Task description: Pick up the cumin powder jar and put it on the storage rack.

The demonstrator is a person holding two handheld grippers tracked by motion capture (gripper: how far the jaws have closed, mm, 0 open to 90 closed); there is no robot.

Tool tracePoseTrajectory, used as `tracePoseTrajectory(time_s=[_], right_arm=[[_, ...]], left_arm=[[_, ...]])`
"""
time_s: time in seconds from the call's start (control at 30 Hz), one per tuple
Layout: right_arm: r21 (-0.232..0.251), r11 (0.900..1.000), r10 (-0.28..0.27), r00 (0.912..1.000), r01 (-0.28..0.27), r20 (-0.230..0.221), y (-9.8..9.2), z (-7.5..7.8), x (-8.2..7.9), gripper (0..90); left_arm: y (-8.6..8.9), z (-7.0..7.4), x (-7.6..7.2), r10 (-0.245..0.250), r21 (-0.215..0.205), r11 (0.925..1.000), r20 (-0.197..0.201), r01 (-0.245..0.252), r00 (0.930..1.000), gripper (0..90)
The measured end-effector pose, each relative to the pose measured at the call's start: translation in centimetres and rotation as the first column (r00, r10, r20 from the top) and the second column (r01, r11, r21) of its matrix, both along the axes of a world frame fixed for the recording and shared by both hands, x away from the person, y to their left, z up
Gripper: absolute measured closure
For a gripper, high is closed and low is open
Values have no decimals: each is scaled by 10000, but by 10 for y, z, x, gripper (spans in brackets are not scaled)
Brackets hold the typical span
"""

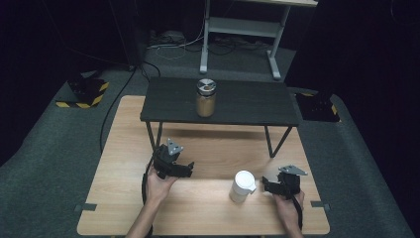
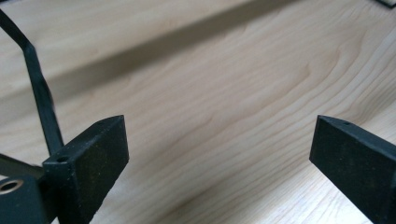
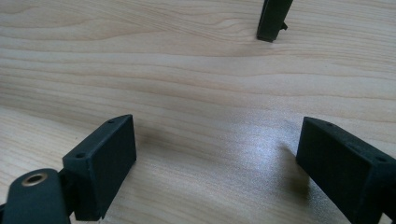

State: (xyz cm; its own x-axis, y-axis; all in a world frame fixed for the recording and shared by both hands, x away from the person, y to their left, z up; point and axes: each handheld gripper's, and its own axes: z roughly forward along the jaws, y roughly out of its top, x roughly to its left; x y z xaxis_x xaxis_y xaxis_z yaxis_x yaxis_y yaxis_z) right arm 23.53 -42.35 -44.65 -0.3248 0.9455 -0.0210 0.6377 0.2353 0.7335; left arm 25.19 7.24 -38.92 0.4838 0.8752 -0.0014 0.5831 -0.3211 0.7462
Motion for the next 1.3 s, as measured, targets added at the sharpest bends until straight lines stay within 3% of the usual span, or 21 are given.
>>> tracePoseTrajectory(time_s=[0.1,0.4,0.8,1.1,1.3], right_arm=[[-3,10000,-1,10000,1,3,0,0,0,114],[2,10000,-8,10000,8,-3,0,0,0,113],[10,10000,-15,10000,15,-3,0,0,0,113],[-5,10000,-58,10000,58,-1,1,0,0,111],[-8,10000,-69,10000,69,-4,2,0,0,110]], left_arm=[[0,-7,1,52,8,10000,-86,-52,9999,43],[6,-29,3,485,-551,9972,-351,-504,9982,33],[-3,-47,-1,1103,-75,9938,-446,-1107,9929,19],[-2,-56,4,1027,-27,9947,-762,-1032,9918,18],[-4,-59,3,997,36,9950,-683,-997,9927,11]])
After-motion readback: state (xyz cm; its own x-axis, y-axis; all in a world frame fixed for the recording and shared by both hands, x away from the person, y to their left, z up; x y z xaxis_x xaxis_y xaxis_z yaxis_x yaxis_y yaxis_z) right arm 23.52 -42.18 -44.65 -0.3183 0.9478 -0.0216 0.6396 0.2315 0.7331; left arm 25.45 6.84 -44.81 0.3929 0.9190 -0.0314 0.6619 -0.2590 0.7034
